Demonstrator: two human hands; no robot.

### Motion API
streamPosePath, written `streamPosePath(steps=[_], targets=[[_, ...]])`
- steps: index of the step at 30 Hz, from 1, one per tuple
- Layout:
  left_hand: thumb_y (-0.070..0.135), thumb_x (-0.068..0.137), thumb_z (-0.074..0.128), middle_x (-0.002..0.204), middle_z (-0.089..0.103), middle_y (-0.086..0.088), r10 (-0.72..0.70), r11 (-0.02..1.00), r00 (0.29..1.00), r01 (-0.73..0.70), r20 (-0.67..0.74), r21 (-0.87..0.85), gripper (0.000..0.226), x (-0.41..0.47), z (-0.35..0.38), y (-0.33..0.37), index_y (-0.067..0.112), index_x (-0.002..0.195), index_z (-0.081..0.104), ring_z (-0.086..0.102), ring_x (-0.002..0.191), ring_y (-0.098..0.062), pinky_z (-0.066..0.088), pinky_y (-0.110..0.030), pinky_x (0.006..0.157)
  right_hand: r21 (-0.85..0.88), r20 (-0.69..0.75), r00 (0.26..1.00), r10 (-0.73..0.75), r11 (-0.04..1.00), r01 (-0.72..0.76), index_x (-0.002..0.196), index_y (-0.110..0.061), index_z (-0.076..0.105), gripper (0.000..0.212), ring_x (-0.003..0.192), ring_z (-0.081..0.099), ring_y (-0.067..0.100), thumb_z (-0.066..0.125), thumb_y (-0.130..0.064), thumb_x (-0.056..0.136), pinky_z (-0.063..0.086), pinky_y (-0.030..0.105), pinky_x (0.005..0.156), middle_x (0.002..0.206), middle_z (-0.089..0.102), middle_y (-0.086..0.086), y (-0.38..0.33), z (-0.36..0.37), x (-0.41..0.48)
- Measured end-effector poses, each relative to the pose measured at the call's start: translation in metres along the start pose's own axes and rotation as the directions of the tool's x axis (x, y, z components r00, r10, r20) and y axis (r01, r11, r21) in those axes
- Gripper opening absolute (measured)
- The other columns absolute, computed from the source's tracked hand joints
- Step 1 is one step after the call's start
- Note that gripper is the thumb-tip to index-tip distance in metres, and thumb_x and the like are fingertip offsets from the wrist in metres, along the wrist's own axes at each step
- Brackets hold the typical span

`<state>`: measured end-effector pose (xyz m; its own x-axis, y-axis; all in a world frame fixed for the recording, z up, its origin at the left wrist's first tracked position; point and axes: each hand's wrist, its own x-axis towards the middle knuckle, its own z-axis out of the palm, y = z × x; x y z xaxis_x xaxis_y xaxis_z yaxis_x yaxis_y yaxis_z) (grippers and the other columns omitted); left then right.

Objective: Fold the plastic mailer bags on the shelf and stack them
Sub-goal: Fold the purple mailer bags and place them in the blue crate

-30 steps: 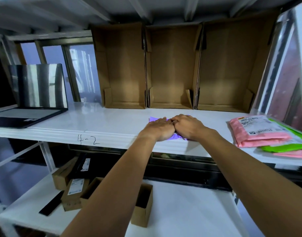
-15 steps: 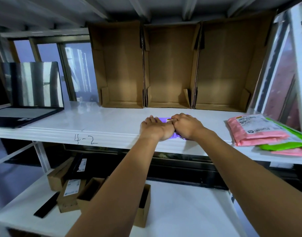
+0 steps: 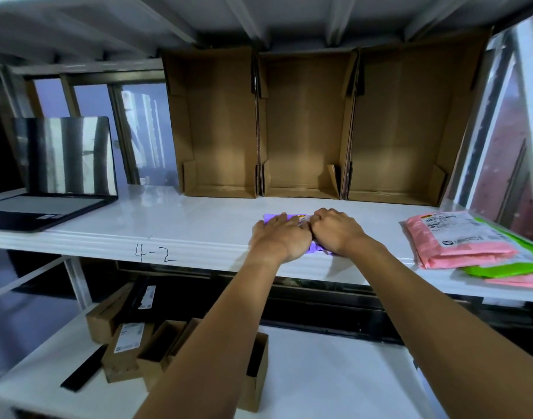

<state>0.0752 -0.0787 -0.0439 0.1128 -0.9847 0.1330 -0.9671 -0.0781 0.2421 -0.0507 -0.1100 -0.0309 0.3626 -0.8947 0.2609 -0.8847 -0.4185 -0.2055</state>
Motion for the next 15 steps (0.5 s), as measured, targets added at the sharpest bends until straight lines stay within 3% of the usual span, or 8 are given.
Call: streamPosePath(steps=[3,5,10,15], targets=[[0.051,0.102,0.020,0.159,0.038,0.004,0.075,0.988,0.996,-0.080,-0.041,-0.133,0.052,-0.006,-0.002,-0.005,0.043,0.150,0.037,0.035,0.145,-0.024,0.029,-0.044,0.117,0.115,-0.016,0.999,0.036,0.993,-0.034,0.124,-0.009,0.059,0.038,0.118,0.048,0.031,0.029,-0.023,0.104,0.040,0.040,0.094,0.132,0.053,0.013,0.001,0.000,0.000],[0.060,0.098,0.024,0.156,0.043,0.008,0.081,0.974,0.996,-0.089,-0.046,-0.207,0.050,-0.010,-0.003,-0.009,0.052,0.146,0.036,0.041,0.141,-0.027,0.035,-0.042,0.113,0.173,-0.042,0.998,0.046,0.984,-0.038,0.124,-0.007,0.059,0.038,0.118,0.048,0.032,0.030,-0.021,0.104,0.041,0.040,0.094,0.131,0.053,0.014,0.001,0.001,0.000],[0.066,0.096,0.031,0.150,0.049,0.011,0.092,0.947,0.995,-0.097,-0.029,-0.308,0.044,-0.016,-0.008,-0.010,0.059,0.138,0.039,0.045,0.136,-0.026,0.038,-0.042,0.110,0.273,-0.199,0.980,0.013,0.961,0.043,0.121,-0.010,0.061,0.035,0.119,0.051,0.028,0.033,-0.020,0.102,0.038,0.035,0.095,0.130,0.057,0.011,0.004,-0.001,-0.001],[0.058,0.099,0.028,0.157,0.042,0.007,0.112,0.967,0.994,-0.106,0.013,-0.233,0.052,-0.014,-0.007,-0.008,0.051,0.150,0.031,0.041,0.140,-0.027,0.035,-0.039,0.111,0.198,-0.111,0.993,-0.039,0.978,0.060,0.107,-0.016,0.065,0.035,0.106,0.056,0.029,0.031,-0.022,0.099,0.043,0.039,0.087,0.121,0.063,0.011,0.006,0.009,0.006]])
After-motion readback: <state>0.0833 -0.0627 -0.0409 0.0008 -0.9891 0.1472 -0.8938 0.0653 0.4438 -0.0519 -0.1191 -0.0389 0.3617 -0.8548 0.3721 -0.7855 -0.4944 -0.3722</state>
